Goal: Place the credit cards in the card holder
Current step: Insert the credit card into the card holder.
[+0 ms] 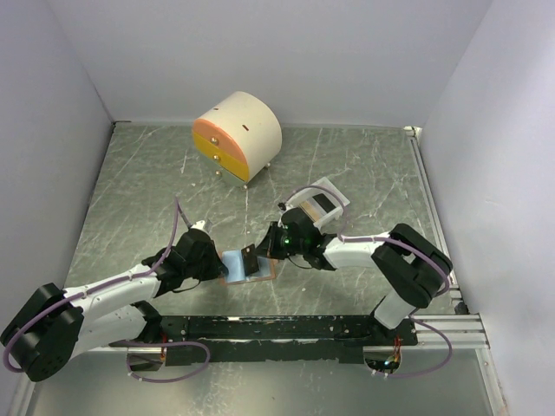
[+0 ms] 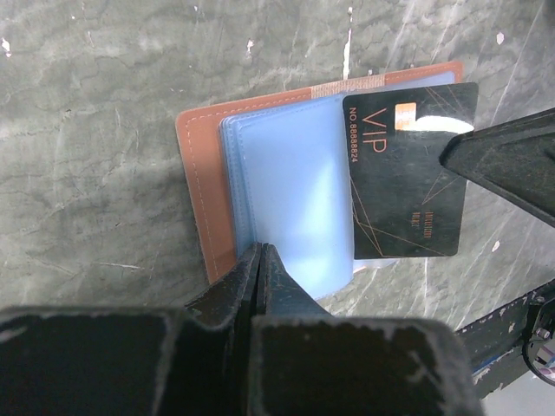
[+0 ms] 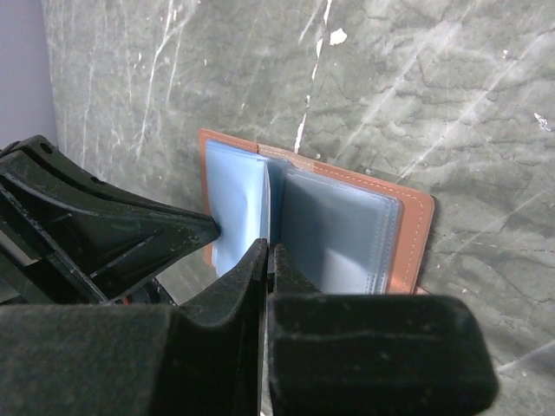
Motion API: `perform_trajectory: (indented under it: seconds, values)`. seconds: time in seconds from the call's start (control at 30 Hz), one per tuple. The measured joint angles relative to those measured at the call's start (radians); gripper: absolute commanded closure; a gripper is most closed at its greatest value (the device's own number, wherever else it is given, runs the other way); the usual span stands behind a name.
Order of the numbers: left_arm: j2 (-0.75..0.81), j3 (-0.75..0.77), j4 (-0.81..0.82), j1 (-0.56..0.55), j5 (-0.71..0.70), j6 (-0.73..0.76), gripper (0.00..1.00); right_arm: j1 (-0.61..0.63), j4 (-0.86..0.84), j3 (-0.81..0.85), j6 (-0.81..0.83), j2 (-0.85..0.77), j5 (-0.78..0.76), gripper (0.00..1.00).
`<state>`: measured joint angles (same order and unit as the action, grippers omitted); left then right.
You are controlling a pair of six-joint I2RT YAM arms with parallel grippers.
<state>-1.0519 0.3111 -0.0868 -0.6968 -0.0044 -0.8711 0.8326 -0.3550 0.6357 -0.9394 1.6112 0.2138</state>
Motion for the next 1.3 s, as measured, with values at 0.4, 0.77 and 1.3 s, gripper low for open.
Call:
perform_trajectory:
  seconds: [0.4,0.77,1.3]
  values:
    - [0.001,0.000,-0.001,0.000,0.000,-0.001,0.93,0.000,-0.063,-0.048,-0.060,0.015,0.001,1.00]
    - [0.012,0.000,-0.013,0.000,-0.011,-0.001,0.93,0.000,-0.109,-0.071,-0.101,0.032,0.003,1.00]
    - [0.058,0.007,-0.092,0.001,-0.045,-0.005,0.79,0.001,-0.156,-0.074,-0.125,0.064,0.016,1.00]
